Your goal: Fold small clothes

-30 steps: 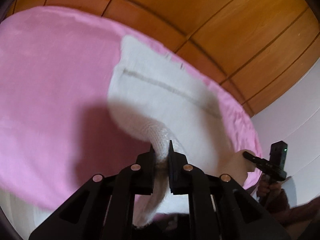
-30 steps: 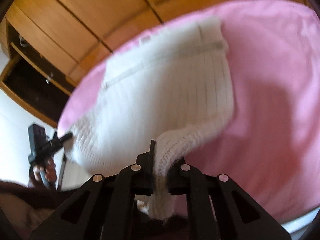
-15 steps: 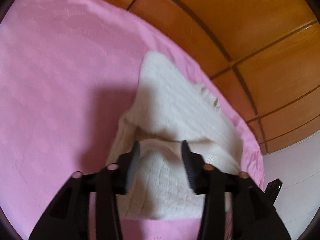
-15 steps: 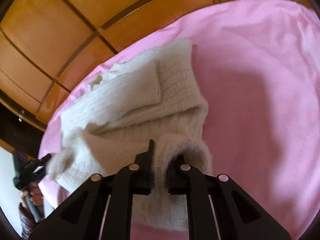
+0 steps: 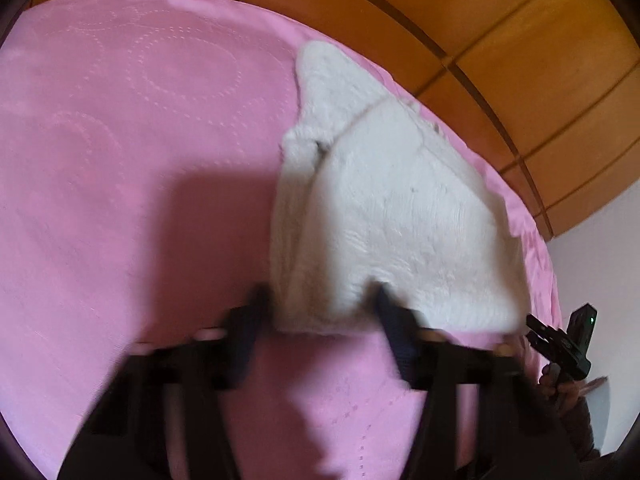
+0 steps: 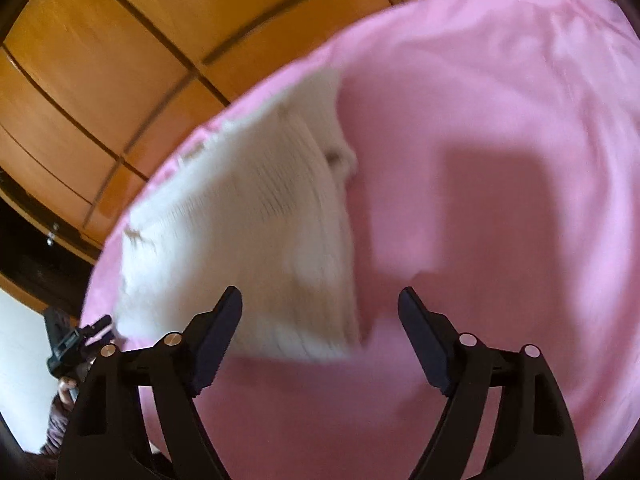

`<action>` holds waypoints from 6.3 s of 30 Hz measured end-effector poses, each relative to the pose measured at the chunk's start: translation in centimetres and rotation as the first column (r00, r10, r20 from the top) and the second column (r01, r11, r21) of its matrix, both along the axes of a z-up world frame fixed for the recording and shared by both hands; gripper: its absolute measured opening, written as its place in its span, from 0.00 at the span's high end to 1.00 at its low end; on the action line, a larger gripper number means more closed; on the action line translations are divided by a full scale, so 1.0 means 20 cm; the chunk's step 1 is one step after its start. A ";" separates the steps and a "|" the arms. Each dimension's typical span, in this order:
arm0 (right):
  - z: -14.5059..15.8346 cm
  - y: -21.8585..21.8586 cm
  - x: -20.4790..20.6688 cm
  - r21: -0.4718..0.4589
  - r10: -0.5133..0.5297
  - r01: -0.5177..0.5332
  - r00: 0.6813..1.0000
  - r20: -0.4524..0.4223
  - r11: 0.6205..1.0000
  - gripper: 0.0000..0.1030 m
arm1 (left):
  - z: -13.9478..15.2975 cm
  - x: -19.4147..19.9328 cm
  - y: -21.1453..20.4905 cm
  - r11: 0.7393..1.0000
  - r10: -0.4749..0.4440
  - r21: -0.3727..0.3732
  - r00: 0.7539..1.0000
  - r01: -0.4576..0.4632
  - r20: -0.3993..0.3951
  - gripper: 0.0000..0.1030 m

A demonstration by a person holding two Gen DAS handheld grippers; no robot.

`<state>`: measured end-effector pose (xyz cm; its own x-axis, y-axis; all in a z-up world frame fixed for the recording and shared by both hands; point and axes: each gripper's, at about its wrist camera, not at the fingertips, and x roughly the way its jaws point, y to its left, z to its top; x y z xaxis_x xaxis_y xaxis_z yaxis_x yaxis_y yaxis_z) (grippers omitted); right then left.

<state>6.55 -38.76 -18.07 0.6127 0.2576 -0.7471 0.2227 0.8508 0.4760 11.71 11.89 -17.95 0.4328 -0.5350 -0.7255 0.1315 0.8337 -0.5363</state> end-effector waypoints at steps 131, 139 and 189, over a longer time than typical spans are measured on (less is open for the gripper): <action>0.14 0.17 1.03 -0.517 -0.022 0.021 1.000 0.005 0.855 0.56 | 0.15 0.81 -0.15 0.955 0.128 0.254 0.984 -0.156 0.122 0.56; 0.37 0.41 0.66 -0.443 0.095 -0.025 0.986 0.137 0.896 0.33 | 0.20 0.37 0.05 0.991 0.073 0.103 0.990 -0.085 0.117 0.43; -0.01 0.16 -0.03 -0.210 -0.050 0.050 0.999 0.007 0.976 0.64 | 0.46 0.10 -1.04 0.876 -0.285 0.463 0.920 0.137 0.268 0.48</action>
